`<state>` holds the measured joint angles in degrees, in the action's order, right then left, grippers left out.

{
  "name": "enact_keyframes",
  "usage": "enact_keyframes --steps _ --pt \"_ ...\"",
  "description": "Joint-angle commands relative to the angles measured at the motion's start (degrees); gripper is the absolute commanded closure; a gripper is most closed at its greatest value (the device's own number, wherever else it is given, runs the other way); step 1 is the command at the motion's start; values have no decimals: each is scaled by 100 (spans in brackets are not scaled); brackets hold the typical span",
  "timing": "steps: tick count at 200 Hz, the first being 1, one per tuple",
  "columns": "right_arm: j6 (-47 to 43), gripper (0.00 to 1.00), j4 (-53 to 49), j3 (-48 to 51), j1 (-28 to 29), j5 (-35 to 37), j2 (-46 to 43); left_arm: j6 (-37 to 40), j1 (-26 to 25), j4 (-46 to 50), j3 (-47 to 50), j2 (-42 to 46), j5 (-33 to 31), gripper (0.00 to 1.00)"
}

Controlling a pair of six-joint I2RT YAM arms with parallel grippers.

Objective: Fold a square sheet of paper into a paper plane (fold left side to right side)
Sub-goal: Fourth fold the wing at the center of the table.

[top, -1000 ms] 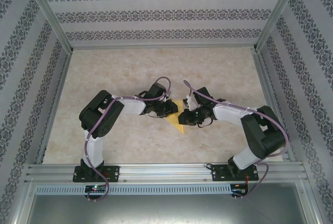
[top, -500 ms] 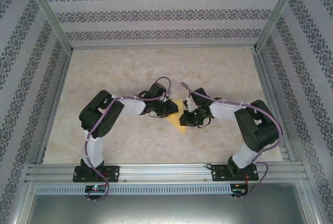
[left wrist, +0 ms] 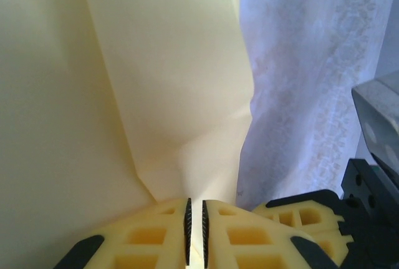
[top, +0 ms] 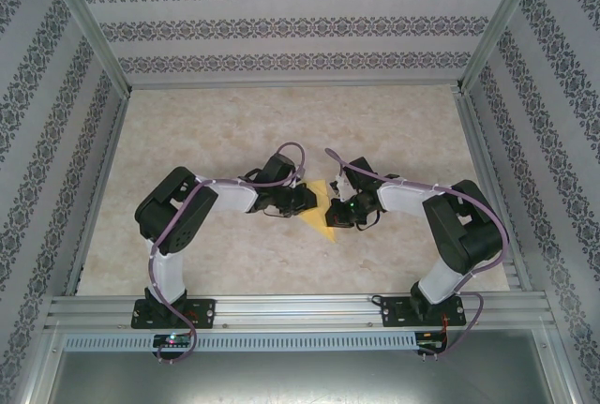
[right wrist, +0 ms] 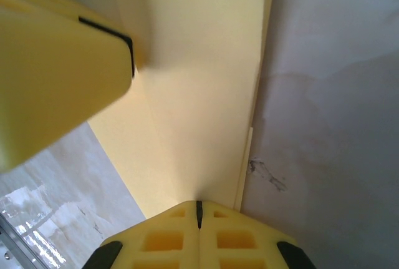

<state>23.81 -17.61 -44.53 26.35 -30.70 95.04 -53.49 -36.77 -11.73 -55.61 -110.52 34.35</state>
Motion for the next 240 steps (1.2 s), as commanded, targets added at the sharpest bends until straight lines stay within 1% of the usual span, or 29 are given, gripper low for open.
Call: enact_keyframes --steps 1,21,37,61,97,150,189,240 --pt "-70 100 -444 86 -16 522 284 -194 -181 -596 147 120 256 86" --pt "-70 100 -452 77 7 538 298 -326 -233 -943 190 70 368 89" --pt "-72 100 -456 69 18 548 296 -309 -277 -991 157 92 376 91" --pt "-79 100 -481 59 24 547 305 -186 -339 -486 14 68 213 91" --pt "-92 100 -520 42 60 608 304 -297 -339 -310 68 -93 -8 92" --pt "-133 100 -660 4 103 745 331 -219 -296 47 -184 -448 -239 92" --pt "-161 100 -788 -12 107 863 342 -110 -67 270 -200 -465 -459 92" --pt "-137 100 -824 1 99 934 357 415 429 824 -620 -448 -609 91"
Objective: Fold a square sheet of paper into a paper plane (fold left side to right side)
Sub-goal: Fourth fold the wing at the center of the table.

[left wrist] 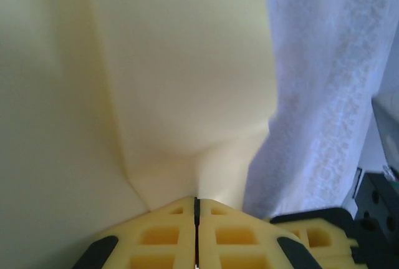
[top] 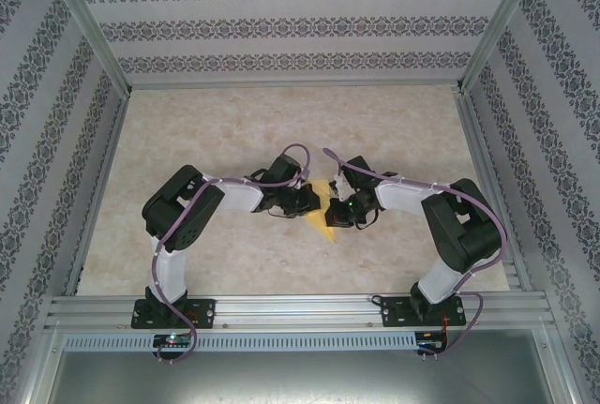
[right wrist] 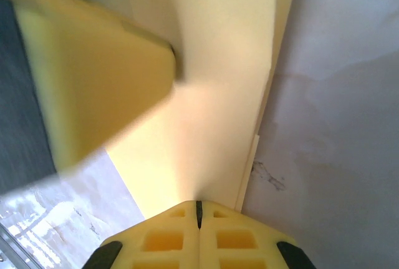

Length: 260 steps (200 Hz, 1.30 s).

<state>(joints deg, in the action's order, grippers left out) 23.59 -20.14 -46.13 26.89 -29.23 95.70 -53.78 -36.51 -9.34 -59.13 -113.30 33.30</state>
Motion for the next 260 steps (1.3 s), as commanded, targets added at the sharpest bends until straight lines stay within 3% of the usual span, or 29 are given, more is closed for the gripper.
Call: enact_keyframes --steps 1,107,148,201,260 --pt "-115 100 -570 161 44 788 291 459 414 598 -280 -173 -511 91" --pt "-136 100 -579 192 40 745 265 1073 1410 1082 -1080 -619 -502 90" --pt "-110 100 -552 188 40 735 265 1295 1480 1111 -1050 -160 -380 88" --pt "-92 100 -561 119 35 762 282 1150 897 552 -385 708 59 88" --pt "-66 100 -596 101 45 779 226 995 308 345 -837 -110 249 88"
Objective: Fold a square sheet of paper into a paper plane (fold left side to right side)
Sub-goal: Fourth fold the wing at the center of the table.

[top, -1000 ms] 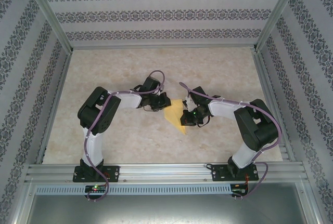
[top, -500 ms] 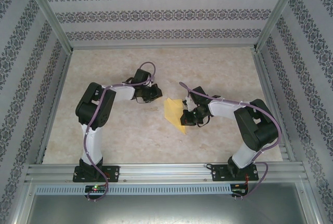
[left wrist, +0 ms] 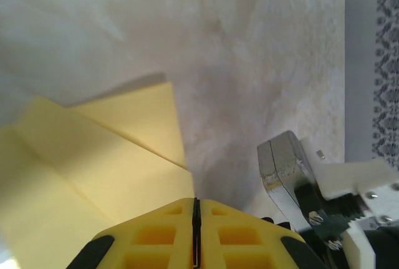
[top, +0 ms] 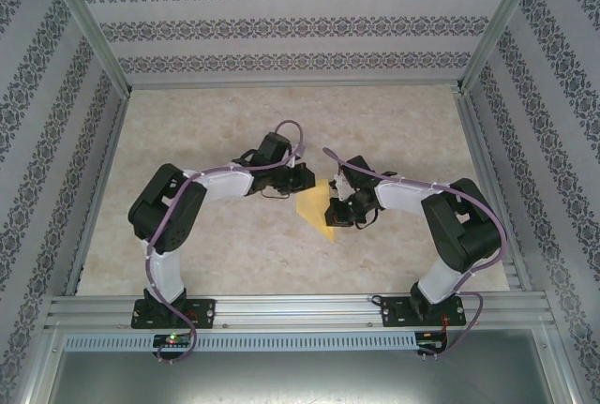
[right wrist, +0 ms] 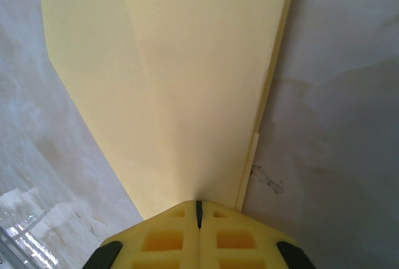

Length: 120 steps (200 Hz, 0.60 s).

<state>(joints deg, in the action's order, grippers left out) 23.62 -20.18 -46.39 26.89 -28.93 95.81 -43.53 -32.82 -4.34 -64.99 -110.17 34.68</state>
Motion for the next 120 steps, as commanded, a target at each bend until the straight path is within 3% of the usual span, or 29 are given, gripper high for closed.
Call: enact_keyframes --steps 1,91,120 --pt "-68 100 -592 129 49 748 213 -27 -64 -155 -264 -442 111 88" --pt "230 100 -785 -218 287 737 -724 170 -67 197 -37 -820 -416 89" --pt "494 100 -407 -325 368 534 -735 130 -68 91 39 -822 -411 89"
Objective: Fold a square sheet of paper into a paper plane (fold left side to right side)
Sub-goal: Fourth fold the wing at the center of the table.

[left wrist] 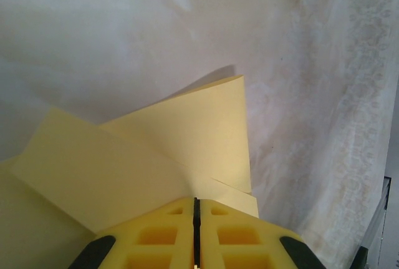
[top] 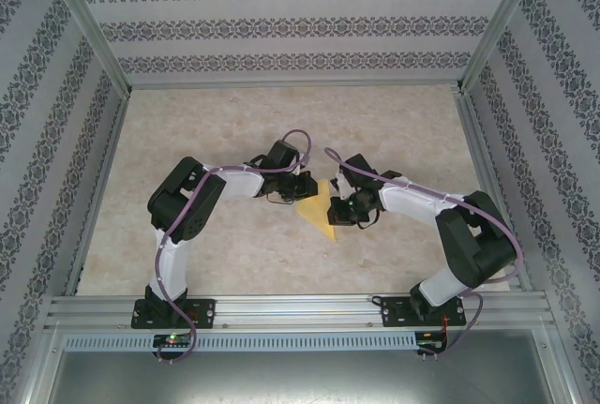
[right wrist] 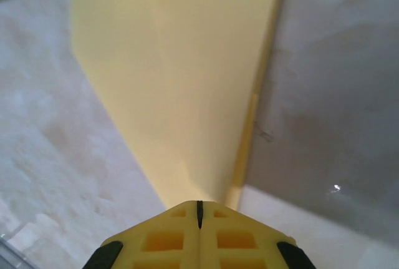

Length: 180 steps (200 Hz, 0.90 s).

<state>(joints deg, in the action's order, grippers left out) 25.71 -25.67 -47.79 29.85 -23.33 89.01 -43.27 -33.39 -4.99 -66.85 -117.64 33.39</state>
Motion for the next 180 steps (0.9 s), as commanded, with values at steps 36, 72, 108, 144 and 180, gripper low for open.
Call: enact_keyframes --steps 36,72,108,144,180 --pt "578 100 626 -331 180 -209 505 109 -10 190 196 -78 -278 89" --pt "728 100 905 -457 197 -118 877 110 -10 190 207 -74 -285 89" --pt "751 100 849 -469 188 11 1048 121 -10 205 225 -51 -312 89" --pt "838 100 785 -168 140 37 997 146 -10 242 208 -39 -326 90" --pt "894 100 622 159 118 15 778 174 -10 295 191 -61 -364 90"
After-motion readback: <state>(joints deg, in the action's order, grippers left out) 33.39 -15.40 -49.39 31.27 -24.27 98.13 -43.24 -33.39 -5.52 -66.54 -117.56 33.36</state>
